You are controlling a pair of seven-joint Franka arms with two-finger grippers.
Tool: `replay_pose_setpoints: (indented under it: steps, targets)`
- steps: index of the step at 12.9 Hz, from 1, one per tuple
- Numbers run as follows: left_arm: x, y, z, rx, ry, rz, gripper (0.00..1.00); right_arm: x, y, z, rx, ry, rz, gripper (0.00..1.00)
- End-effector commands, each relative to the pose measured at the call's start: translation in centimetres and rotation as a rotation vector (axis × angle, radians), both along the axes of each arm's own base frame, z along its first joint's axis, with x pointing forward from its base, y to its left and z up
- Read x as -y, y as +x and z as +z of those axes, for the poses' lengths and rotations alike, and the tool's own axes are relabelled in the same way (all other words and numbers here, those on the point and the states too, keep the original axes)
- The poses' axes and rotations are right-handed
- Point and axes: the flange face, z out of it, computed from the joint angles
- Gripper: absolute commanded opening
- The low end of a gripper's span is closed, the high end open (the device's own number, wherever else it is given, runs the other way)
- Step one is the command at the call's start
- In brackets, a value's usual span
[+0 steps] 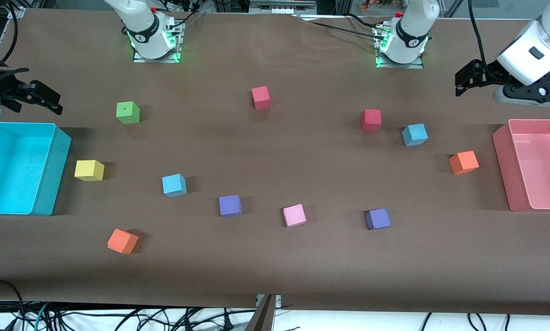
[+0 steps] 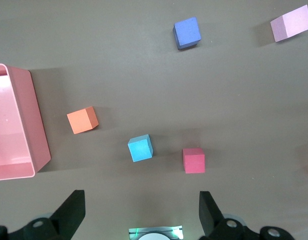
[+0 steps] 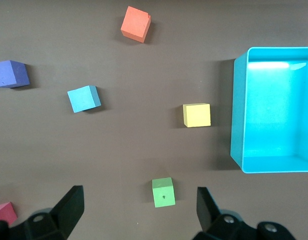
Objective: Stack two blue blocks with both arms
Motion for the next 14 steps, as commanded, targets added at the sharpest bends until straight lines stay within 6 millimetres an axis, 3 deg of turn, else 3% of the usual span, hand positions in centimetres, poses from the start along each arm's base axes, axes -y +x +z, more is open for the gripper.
replay_pose_setpoints:
  steps: [1, 4, 14]
  targets:
    - [-0.5, -0.9, 0.1, 0.019, 0.02, 0.01, 1.0, 0.8, -1.0, 0.4, 0.012, 0.014, 0.002, 1.0]
    - [-1.3, -0.9, 0.3, 0.022, 0.016, 0.026, 1.0, 0.8, -1.0, 0.3, 0.01, 0.015, 0.0, 1.0]
    - [-1.2, -1.0, 0.2, 0.015, 0.002, 0.029, 1.0, 0.4, -1.1, -0.6, -0.025, 0.012, 0.014, 1.0]
